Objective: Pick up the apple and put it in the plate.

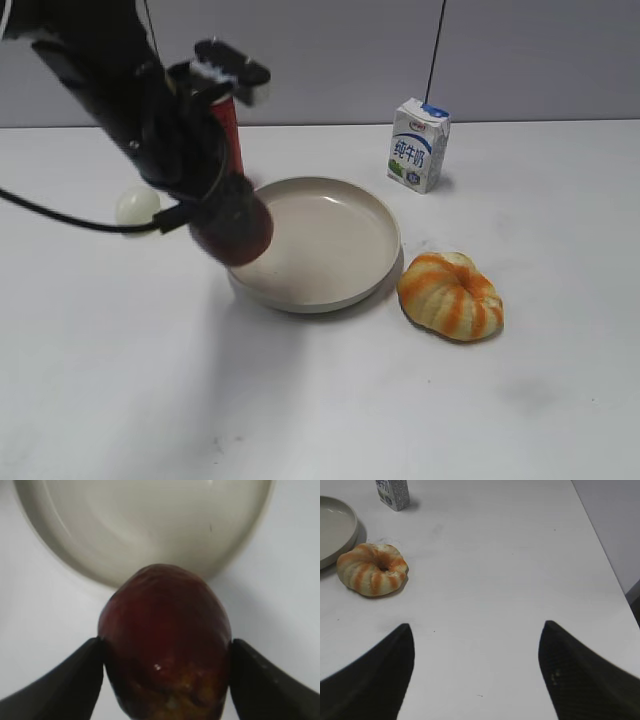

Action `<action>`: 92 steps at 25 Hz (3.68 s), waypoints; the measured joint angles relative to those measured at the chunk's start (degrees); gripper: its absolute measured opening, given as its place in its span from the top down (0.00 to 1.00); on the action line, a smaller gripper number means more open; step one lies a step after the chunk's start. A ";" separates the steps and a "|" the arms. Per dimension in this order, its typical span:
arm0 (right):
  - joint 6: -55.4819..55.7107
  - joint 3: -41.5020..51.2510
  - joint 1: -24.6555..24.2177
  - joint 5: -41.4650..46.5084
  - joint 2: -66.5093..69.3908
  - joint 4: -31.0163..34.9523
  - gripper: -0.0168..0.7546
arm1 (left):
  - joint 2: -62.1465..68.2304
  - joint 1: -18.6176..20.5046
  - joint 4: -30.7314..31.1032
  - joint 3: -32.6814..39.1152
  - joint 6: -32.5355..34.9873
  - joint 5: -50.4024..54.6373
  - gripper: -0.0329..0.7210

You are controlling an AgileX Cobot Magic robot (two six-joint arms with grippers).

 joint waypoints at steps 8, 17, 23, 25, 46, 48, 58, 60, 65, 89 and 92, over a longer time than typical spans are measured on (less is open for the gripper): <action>0.00 0.00 0.00 0.00 0.00 0.00 0.22 | 11.77 -3.77 0.72 -7.66 0.00 4.62 0.19; 0.00 0.00 0.00 0.00 0.00 0.00 0.22 | 10.60 -4.10 7.02 -13.73 -4.97 10.65 0.12; 0.00 0.00 0.00 0.00 0.00 0.00 0.22 | 3.81 -0.98 8.87 -19.31 -10.12 13.00 0.14; 0.00 0.00 0.00 0.00 0.00 0.00 0.22 | 2.05 2.12 11.45 -19.44 -13.86 13.21 0.15; 0.00 0.00 0.00 0.00 0.00 0.00 0.22 | -46.37 30.38 17.75 34.32 -26.85 13.63 0.17; 0.00 0.00 0.00 0.00 0.00 0.00 0.22 | -53.25 31.32 18.10 39.93 -26.85 13.56 0.17; 0.00 0.00 0.00 0.00 0.00 0.05 0.22 | -81.41 31.75 18.46 58.16 -26.96 10.99 0.17; 0.00 0.00 0.00 0.00 0.00 0.05 0.22 | -86.30 31.75 18.46 60.77 -26.96 10.75 0.17; 0.00 0.00 0.00 0.00 0.00 0.05 0.22 | -98.18 31.75 18.46 65.20 -26.96 10.22 0.18; 0.00 0.00 0.00 -0.05 0.00 0.05 0.22 | -116.72 31.75 18.47 69.11 -26.96 6.25 0.20; 0.00 0.00 0.00 -0.05 0.00 0.05 0.22 | -116.72 31.75 18.47 69.11 -26.96 6.25 0.20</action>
